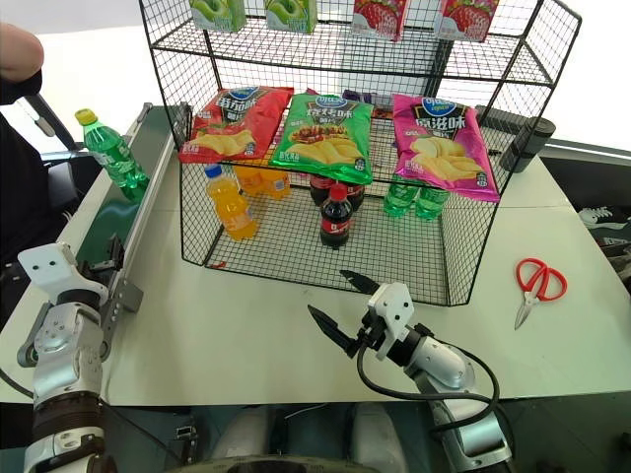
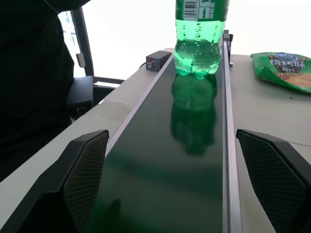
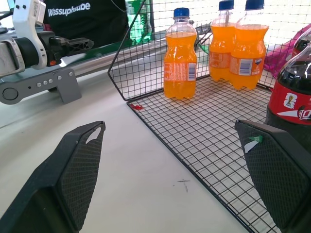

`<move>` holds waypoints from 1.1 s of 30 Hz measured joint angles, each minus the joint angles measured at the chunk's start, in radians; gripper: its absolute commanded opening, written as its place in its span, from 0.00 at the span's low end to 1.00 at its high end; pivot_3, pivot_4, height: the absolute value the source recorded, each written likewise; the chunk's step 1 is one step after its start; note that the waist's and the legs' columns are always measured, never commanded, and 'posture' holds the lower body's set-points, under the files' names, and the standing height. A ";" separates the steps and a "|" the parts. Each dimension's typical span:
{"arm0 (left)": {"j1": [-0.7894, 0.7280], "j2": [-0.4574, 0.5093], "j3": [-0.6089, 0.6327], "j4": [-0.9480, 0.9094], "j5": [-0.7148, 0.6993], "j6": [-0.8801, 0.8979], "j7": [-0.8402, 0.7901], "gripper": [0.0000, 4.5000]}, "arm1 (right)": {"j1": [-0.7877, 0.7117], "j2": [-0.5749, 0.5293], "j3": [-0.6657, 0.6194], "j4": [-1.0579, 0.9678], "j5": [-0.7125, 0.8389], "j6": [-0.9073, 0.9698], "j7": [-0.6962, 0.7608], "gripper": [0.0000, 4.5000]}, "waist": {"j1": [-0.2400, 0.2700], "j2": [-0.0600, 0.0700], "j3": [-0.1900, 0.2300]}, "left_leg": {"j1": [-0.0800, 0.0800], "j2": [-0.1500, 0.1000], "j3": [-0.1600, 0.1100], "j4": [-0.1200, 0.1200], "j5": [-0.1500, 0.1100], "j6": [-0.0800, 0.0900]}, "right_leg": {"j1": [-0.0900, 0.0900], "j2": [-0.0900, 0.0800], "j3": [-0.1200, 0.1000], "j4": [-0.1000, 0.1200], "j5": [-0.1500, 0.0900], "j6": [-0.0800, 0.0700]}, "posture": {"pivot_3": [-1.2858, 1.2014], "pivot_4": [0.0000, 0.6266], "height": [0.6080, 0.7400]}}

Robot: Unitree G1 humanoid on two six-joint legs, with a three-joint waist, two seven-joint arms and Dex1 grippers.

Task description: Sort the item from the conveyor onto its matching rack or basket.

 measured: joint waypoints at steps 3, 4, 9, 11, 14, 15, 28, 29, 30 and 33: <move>-0.010 0.000 0.000 0.001 0.000 -0.010 0.003 1.00 | -0.003 0.000 0.000 0.000 0.000 0.000 0.000 0.99 | 0.000 0.000 0.000 | 0.000 0.000 0.000 0.000 0.000 0.000 | 0.000 0.000 0.000 0.000 0.000 0.000 | 0.52 0.24 1.00; -0.012 0.000 0.000 0.003 0.000 -0.011 0.004 1.00 | -0.003 0.000 0.000 0.000 0.000 0.000 0.000 0.99 | 0.000 0.000 0.000 | 0.000 0.000 0.000 0.000 0.000 0.000 | 0.000 0.000 0.000 0.000 0.000 0.000 | 0.52 0.24 1.00; -0.013 0.000 0.000 0.020 0.001 -0.015 0.005 1.00 | -0.003 0.000 0.000 0.000 0.000 0.000 0.000 0.99 | -0.001 0.000 0.000 | 0.000 0.000 0.000 0.000 0.000 0.000 | 0.000 0.000 0.000 0.000 0.000 0.000 | 0.52 0.24 1.00; -0.014 0.000 0.000 0.021 0.001 -0.017 0.007 1.00 | -0.003 0.000 0.000 0.000 0.000 0.000 0.000 0.99 | -0.001 0.000 0.000 | 0.000 0.000 0.000 0.000 0.000 0.000 | 0.000 0.000 0.000 0.000 0.000 0.000 | 0.52 0.24 1.00; -0.015 0.000 0.000 0.022 0.001 -0.023 0.011 1.00 | -0.003 0.000 0.001 0.000 0.000 0.000 0.000 0.99 | 0.000 0.000 0.000 | 0.000 0.000 0.000 0.000 0.000 0.000 | 0.000 -0.001 0.000 0.000 0.000 0.000 | 0.52 0.24 1.00; -0.015 0.000 0.000 0.024 0.001 -0.029 0.012 1.00 | -0.003 0.000 0.001 0.000 0.000 0.000 0.000 0.99 | 0.000 0.000 0.000 | 0.000 0.000 0.000 0.000 0.000 0.000 | 0.000 -0.001 0.000 0.000 0.000 0.000 | 0.52 0.24 1.00; -0.016 0.000 0.000 0.033 0.001 -0.042 0.020 1.00 | -0.008 0.000 0.009 0.000 0.001 0.002 0.000 0.99 | 0.000 0.000 0.000 | 0.000 0.000 0.000 0.000 0.000 0.000 | 0.000 -0.001 0.000 0.000 0.000 0.000 | 0.52 0.24 1.00; -0.016 0.000 0.000 0.033 0.000 -0.043 0.020 0.94 | -0.009 0.000 0.009 0.000 0.001 0.002 0.000 1.00 | 0.000 0.000 0.000 | 0.000 0.000 0.000 0.000 0.000 0.000 | 0.000 -0.001 0.000 0.000 0.000 0.000 | 0.52 0.24 1.00; -0.016 0.000 0.002 0.033 -0.003 -0.048 0.019 0.87 | -0.011 0.000 0.009 0.000 0.001 0.003 0.000 1.00 | 0.000 0.000 0.000 | 0.000 0.000 0.000 0.000 0.000 0.000 | 0.000 -0.001 0.000 0.000 0.000 0.000 | 0.52 0.24 1.00; -0.014 -0.001 0.009 0.032 -0.011 -0.057 0.014 0.63 | -0.019 0.000 0.010 0.000 0.001 0.005 0.000 1.00 | 0.002 0.000 0.000 | 0.000 0.000 0.000 0.000 0.000 0.000 | 0.000 -0.001 0.000 0.000 0.000 -0.001 | 0.52 0.24 1.00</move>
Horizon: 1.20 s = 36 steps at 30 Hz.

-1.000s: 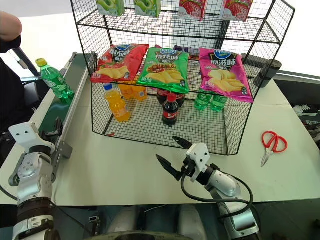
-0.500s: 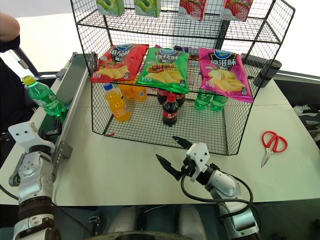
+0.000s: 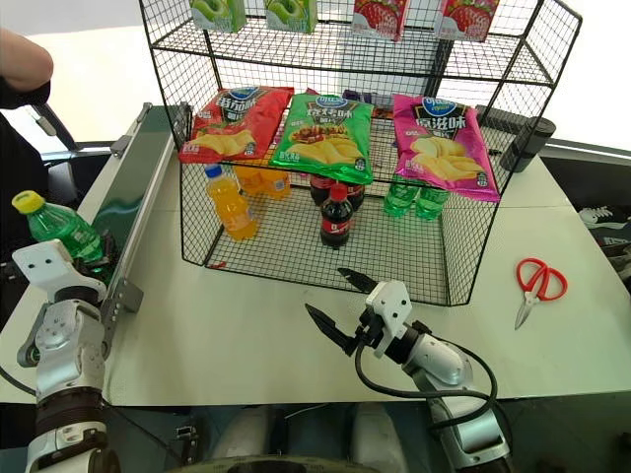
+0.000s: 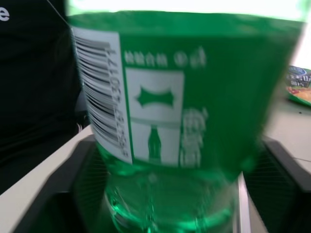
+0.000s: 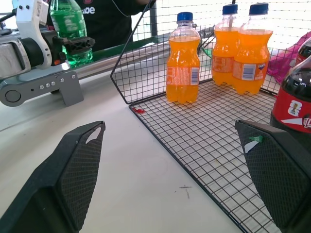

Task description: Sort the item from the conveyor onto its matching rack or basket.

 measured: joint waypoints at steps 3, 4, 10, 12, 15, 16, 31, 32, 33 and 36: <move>0.006 0.000 0.000 -0.003 0.003 -0.003 0.002 0.62 | 0.000 0.000 0.000 0.000 0.001 0.003 0.000 1.00 | -0.001 0.000 0.000 | 0.000 0.000 0.000 0.000 0.000 0.000 | 0.000 0.000 0.000 0.000 0.000 0.000 | 0.52 0.24 1.00; 0.008 0.000 0.000 -0.004 0.004 -0.005 0.001 0.62 | 0.000 0.000 0.000 0.000 0.001 0.003 0.000 1.00 | -0.001 0.000 0.000 | 0.000 0.000 0.000 0.000 0.000 0.000 | 0.000 0.000 0.000 0.000 0.000 0.000 | 0.52 0.24 1.00; 0.068 0.013 -0.019 -0.072 -0.007 -0.014 -0.096 0.62 | -0.002 0.000 0.000 -0.004 0.001 0.007 -0.003 1.00 | -0.001 -0.001 0.000 | -0.002 0.000 0.000 0.000 0.000 0.000 | -0.001 -0.001 0.000 0.000 -0.001 -0.002 | 0.52 0.24 1.00; 0.090 0.042 -0.043 -0.127 -0.016 -0.013 -0.156 0.62 | -0.002 -0.002 -0.001 -0.005 0.001 0.012 -0.004 1.00 | -0.002 -0.003 0.000 | -0.002 0.000 0.000 0.000 0.000 0.000 | -0.002 -0.001 0.000 -0.001 -0.001 -0.002 | 0.52 0.24 1.00; 0.120 0.090 -0.087 -0.244 -0.037 -0.011 -0.264 0.62 | -0.012 -0.005 -0.002 -0.012 0.003 0.032 -0.006 1.00 | -0.003 -0.002 0.001 | -0.003 -0.001 0.000 -0.001 0.000 -0.001 | -0.003 -0.002 0.000 -0.001 -0.001 -0.003 | 0.52 0.24 1.00; 0.126 0.098 -0.106 -0.291 -0.048 -0.008 -0.302 0.62 | -0.022 -0.006 -0.002 -0.015 0.003 0.037 -0.006 1.00 | -0.004 -0.002 0.001 | -0.003 -0.001 0.000 -0.001 0.000 -0.001 | -0.003 -0.003 0.000 -0.001 -0.001 -0.003 | 0.52 0.24 1.00; 0.013 0.016 -0.618 -0.284 0.007 0.061 -0.692 0.62 | -0.134 -0.013 -0.001 -0.075 0.022 0.150 -0.022 1.00 | 0.000 0.002 0.003 | -0.006 -0.006 0.000 0.001 0.000 0.000 | -0.003 -0.004 -0.001 -0.002 0.000 -0.001 | 0.52 0.24 1.00; -0.013 -0.002 -0.643 -0.255 0.018 0.049 -0.710 0.62 | -0.134 -0.014 0.001 -0.083 0.027 0.163 -0.023 1.00 | 0.000 0.002 0.003 | -0.007 -0.006 0.000 0.002 0.000 0.001 | -0.003 -0.004 -0.001 -0.002 0.000 0.000 | 0.52 0.24 1.00; -0.029 -0.016 -0.659 -0.237 0.026 0.040 -0.724 0.62 | -0.135 -0.014 0.002 -0.089 0.032 0.174 -0.024 1.00 | 0.000 0.002 0.003 | -0.007 -0.006 0.000 0.002 0.000 0.001 | -0.003 -0.003 -0.002 -0.002 0.000 0.001 | 0.52 0.24 1.00; -0.080 -0.043 -0.699 -0.180 0.036 0.016 -0.775 0.62 | -0.134 -0.019 0.000 -0.114 0.047 0.208 -0.030 1.00 | -0.002 0.002 0.003 | -0.008 -0.005 0.000 0.003 0.000 0.001 | -0.003 0.000 -0.002 -0.002 0.001 0.001 | 0.52 0.24 1.00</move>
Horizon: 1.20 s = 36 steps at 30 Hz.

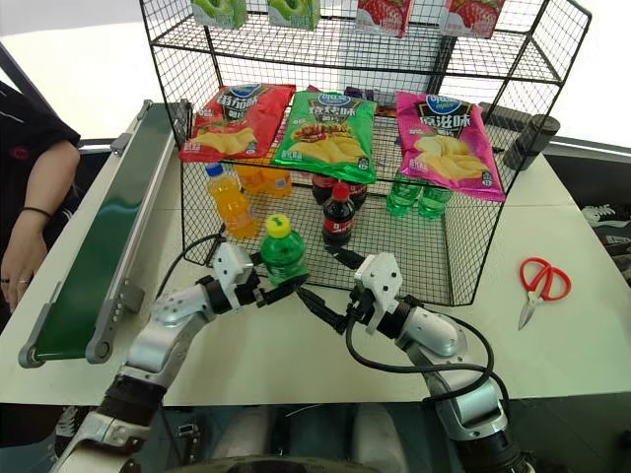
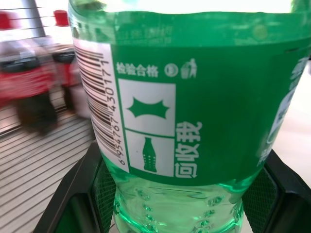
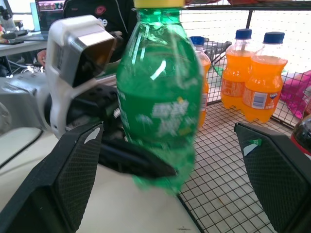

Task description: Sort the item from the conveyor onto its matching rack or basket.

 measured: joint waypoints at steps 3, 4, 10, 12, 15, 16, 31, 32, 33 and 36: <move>-0.029 -0.019 -0.020 0.044 0.015 -0.029 -0.040 0.62 | 0.001 -0.001 0.000 -0.012 0.002 0.016 -0.002 1.00 | 0.001 0.000 0.000 | 0.000 0.002 -0.001 0.001 0.000 0.000 | 0.001 0.006 0.000 0.000 0.000 0.000 | 0.52 0.24 1.00; -0.040 -0.029 -0.023 0.063 0.015 -0.038 -0.053 0.62 | 0.002 -0.001 0.000 -0.012 0.002 0.020 -0.004 1.00 | 0.002 0.000 0.000 | 0.000 0.002 -0.001 0.001 0.000 0.000 | 0.001 0.007 0.000 0.000 0.000 0.000 | 0.52 0.24 1.00; -0.068 -0.053 -0.049 0.097 0.016 -0.062 -0.111 0.62 | 0.007 0.001 -0.006 -0.012 0.002 0.020 -0.011 1.00 | 0.002 0.000 0.000 | 0.001 0.002 -0.002 0.001 0.000 0.000 | 0.000 0.010 0.000 0.001 0.000 0.000 | 0.52 0.24 1.00; -0.074 -0.055 -0.056 0.097 0.017 -0.068 -0.128 0.62 | 0.007 0.002 -0.006 -0.010 0.002 0.017 -0.011 1.00 | 0.001 0.000 0.000 | 0.001 0.002 -0.002 0.001 0.000 0.000 | 0.001 0.010 0.000 0.001 0.000 0.000 | 0.52 0.24 1.00; -0.076 -0.062 -0.064 0.097 0.029 -0.084 -0.146 0.62 | 0.002 0.003 -0.006 -0.001 0.002 0.016 -0.009 1.00 | 0.001 0.000 0.000 | 0.001 0.002 -0.002 0.001 0.000 0.000 | 0.001 0.010 0.000 0.001 0.000 0.000 | 0.52 0.24 1.00; -0.076 -0.064 -0.068 0.098 0.035 -0.085 -0.150 0.62 | -0.002 0.003 -0.006 0.004 0.002 0.016 -0.009 1.00 | 0.002 0.000 0.000 | 0.001 0.002 -0.002 0.001 0.000 0.000 | 0.001 0.010 0.000 0.001 0.000 0.000 | 0.52 0.24 1.00; -0.111 -0.069 -0.070 0.098 0.032 -0.056 -0.151 0.99 | 0.009 0.038 -0.028 0.028 -0.010 0.007 -0.058 0.68 | 0.002 0.000 0.000 | 0.001 0.002 -0.002 0.002 0.000 0.000 | 0.001 0.010 0.000 0.001 0.000 0.000 | 0.52 0.24 1.00; -0.109 -0.065 -0.064 0.100 0.034 -0.054 -0.140 0.99 | 0.010 0.039 -0.042 0.037 -0.013 -0.002 -0.070 0.68 | 0.002 0.000 0.000 | 0.001 0.002 -0.002 0.002 0.000 0.000 | 0.001 0.010 0.000 0.001 0.000 0.000 | 0.52 0.24 1.00; -0.107 -0.059 -0.051 0.106 0.036 -0.054 -0.125 0.99 | 0.010 0.041 -0.063 0.046 -0.017 -0.010 -0.084 0.68 | 0.002 0.000 0.000 | 0.001 0.002 -0.002 0.002 0.000 0.000 | 0.001 0.011 0.000 0.002 0.000 0.000 | 0.52 0.24 1.00; -0.078 -0.035 -0.019 0.108 0.036 -0.053 -0.093 0.99 | 0.010 0.057 -0.132 0.078 -0.028 -0.026 -0.139 0.68 | 0.001 0.000 0.000 | 0.002 0.004 -0.002 0.002 0.000 0.000 | 0.002 0.011 0.000 0.002 0.000 0.000 | 0.52 0.24 1.00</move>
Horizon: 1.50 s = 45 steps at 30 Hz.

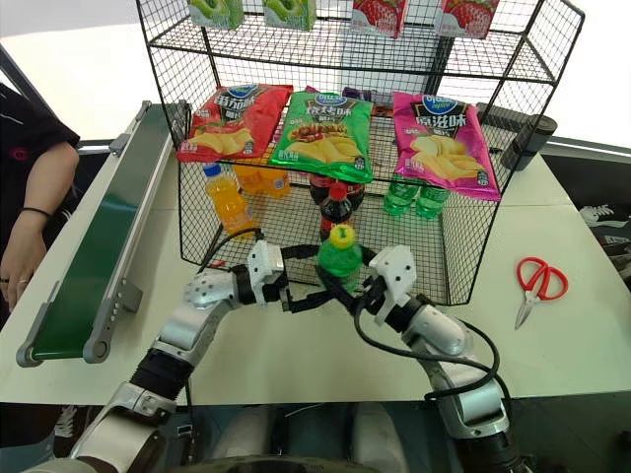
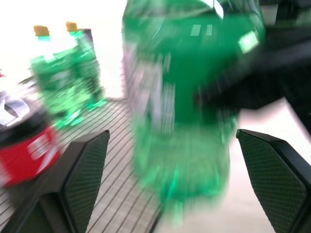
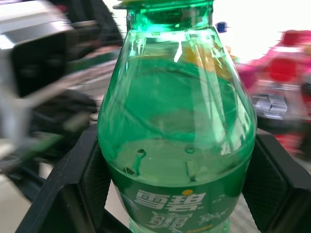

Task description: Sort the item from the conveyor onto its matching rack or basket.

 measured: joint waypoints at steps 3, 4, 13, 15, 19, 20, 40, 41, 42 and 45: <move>0.057 0.024 0.028 -0.009 -0.005 0.022 0.023 0.99 | -0.002 0.025 -0.092 0.066 -0.013 -0.021 -0.080 0.68 | 0.000 0.000 0.000 | 0.000 0.001 0.000 0.000 0.000 0.000 | 0.000 0.000 0.000 0.000 0.000 0.000 | 0.52 0.24 1.00; 0.077 0.026 0.041 -0.025 -0.009 0.033 0.031 0.99 | -0.004 0.032 -0.113 0.092 -0.021 -0.033 -0.102 0.68 | 0.000 0.000 0.000 | 0.000 0.001 0.000 0.000 0.000 0.000 | 0.000 0.000 0.000 0.000 0.000 0.000 | 0.52 0.24 1.00; 0.165 0.077 0.100 -0.254 -0.083 0.157 0.084 0.99 | -0.103 0.081 -0.191 0.366 -0.106 -0.152 -0.220 0.68 | -0.007 0.004 0.001 | 0.002 0.001 0.001 -0.002 0.000 0.000 | 0.000 -0.001 0.002 0.001 0.000 0.000 | 0.52 0.24 1.00; 0.183 0.096 0.100 -0.284 -0.091 0.178 0.082 0.99 | -0.145 0.091 -0.196 0.434 -0.122 -0.184 -0.238 0.68 | -0.009 0.004 0.001 | 0.003 0.002 0.002 -0.002 0.000 0.000 | 0.000 -0.001 0.002 0.002 0.000 0.000 | 0.52 0.24 1.00; 0.197 0.113 0.099 -0.317 -0.105 0.209 0.071 0.99 | -0.209 0.097 -0.217 0.545 -0.128 -0.230 -0.255 0.68 | -0.008 0.005 0.001 | 0.004 0.002 0.002 -0.002 0.000 0.000 | 0.001 -0.001 0.003 0.002 0.000 0.000 | 0.52 0.24 1.00; 0.198 0.119 0.098 -0.323 -0.112 0.215 0.066 0.99 | -0.225 0.097 -0.218 0.569 -0.128 -0.237 -0.254 0.68 | -0.009 0.005 0.001 | 0.004 0.002 0.002 -0.002 0.000 0.000 | 0.001 -0.001 0.003 0.002 0.000 0.000 | 0.52 0.24 1.00; 0.221 0.141 0.097 -0.333 -0.131 0.234 0.037 1.00 | -0.164 0.072 -0.214 0.503 -0.122 -0.266 -0.197 0.99 | -0.023 0.005 0.001 | 0.005 0.002 0.002 -0.003 0.000 0.000 | 0.002 -0.003 0.003 0.002 0.000 0.000 | 0.52 0.24 1.00; 0.223 0.141 0.099 -0.333 -0.132 0.234 0.040 1.00 | -0.150 0.064 -0.211 0.478 -0.129 -0.263 -0.194 0.99 | -0.022 0.006 0.001 | 0.005 0.002 0.001 -0.003 0.000 0.000 | 0.002 -0.003 0.003 0.002 0.000 0.000 | 0.52 0.24 1.00; 0.224 0.141 0.100 -0.333 -0.132 0.234 0.043 1.00 | -0.136 0.060 -0.208 0.458 -0.132 -0.259 -0.193 0.99 | -0.020 0.006 0.001 | 0.005 0.002 0.001 -0.003 0.000 0.000 | 0.002 -0.003 0.003 0.002 0.000 0.000 | 0.52 0.24 1.00; 0.225 0.142 0.123 -0.315 -0.131 0.233 0.061 1.00 | -0.082 0.041 -0.204 0.341 -0.143 -0.242 -0.186 0.99 | -0.022 0.007 0.001 | 0.005 0.002 0.001 -0.003 0.000 0.000 | 0.002 -0.003 0.003 0.001 0.000 0.000 | 0.52 0.24 1.00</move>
